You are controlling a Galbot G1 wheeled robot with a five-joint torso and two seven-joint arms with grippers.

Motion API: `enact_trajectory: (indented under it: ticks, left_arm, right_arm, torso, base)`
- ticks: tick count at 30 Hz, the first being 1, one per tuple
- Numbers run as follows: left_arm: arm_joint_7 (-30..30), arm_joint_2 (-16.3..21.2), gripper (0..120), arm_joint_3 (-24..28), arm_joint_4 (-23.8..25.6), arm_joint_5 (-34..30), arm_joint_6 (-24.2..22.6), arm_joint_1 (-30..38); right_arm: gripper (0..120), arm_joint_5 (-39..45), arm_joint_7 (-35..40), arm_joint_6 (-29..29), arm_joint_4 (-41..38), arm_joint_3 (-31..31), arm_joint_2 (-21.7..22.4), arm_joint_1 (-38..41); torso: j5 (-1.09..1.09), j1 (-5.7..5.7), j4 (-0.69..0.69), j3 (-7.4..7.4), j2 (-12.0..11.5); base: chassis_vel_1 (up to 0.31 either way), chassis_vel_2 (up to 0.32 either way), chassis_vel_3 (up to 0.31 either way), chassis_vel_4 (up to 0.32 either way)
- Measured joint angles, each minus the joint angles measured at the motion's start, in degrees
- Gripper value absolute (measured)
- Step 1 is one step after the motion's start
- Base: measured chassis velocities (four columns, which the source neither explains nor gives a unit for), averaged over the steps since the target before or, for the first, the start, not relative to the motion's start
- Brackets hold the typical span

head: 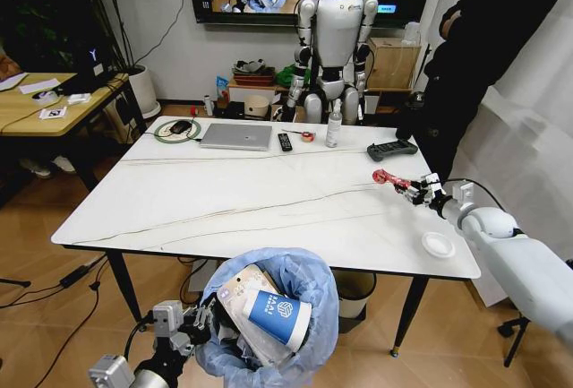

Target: Pick up the trash bin and place the trash from the table into it.

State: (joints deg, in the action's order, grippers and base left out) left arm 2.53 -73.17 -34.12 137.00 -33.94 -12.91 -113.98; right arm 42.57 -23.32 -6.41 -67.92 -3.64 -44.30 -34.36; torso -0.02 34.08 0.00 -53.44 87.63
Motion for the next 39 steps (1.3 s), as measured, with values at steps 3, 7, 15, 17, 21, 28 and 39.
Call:
enact_trajectory:
  ticks: [3, 7, 15, 17, 21, 28, 39]
  left_arm:
    - [-0.04, -0.08, 0, 0.09, -0.18, 0.0, -0.02, 0.21]
    - [-0.05, -0.1, 0, 0.12, -0.24, 0.02, -0.05, 0.24]
    - [-0.06, -0.44, 0, 0.15, -0.12, 0.44, -0.07, -0.13]
    - [-0.06, -0.43, 0, -0.01, 0.13, 0.44, -0.1, -0.13]
    - [-0.07, -0.23, 0, -0.29, 0.43, 0.37, -0.14, -0.24]
    - [-0.09, -0.56, 0, 0.06, 0.51, 0.89, -0.16, -0.45]
    - [-0.08, -0.52, 0, -0.03, 0.78, 1.0, -0.16, -0.51]
  right_arm:
    - [37, 4.76, -0.82, 0.69, -7.61, -0.67, 3.42, -2.65]
    - [37, 7.11, -2.84, 2.26, -13.26, -0.69, 6.17, -4.53]
    - [37, 15.66, -2.68, 1.99, -27.57, -0.3, 8.75, -7.79]
    - [37, 16.86, -1.93, 1.74, -32.31, -0.13, 9.38, -8.94]
    - [37, 18.78, -0.78, 1.53, -38.43, 0.62, 10.24, -10.82]
    - [37, 21.03, 0.29, 1.69, -46.38, 2.46, 11.37, -13.17]
    - [37, 21.55, 0.43, 3.1, -52.48, 7.69, 12.52, -15.2]
  torso:
    - [0.01, 0.0, -0.01, 0.0, 0.0]
    - [0.02, 0.0, -0.01, 0.0, 0.0]
    - [0.01, 0.0, 0.01, 0.0, 0.0]
    - [0.0, 0.0, 0.01, 0.0, 0.0]
    - [0.03, 0.0, 0.0, 0.0, 0.0]
    - [0.02, 0.0, 0.0, 0.0, 0.0]
    - [0.02, 0.0, 0.0, -0.01, 0.0]
  base:
    - [0.0, 0.0, 0.0, 0.0]
    - [0.0, 0.0, 0.0, 0.0]
    - [0.0, 0.0, 0.0, 0.0]
    - [0.0, 0.0, 0.0, 0.0]
    - [0.0, 0.0, 0.0, 0.0]
    - [0.0, 0.0, 0.0, 0.0]
    - [0.0, 0.0, 0.0, 0.0]
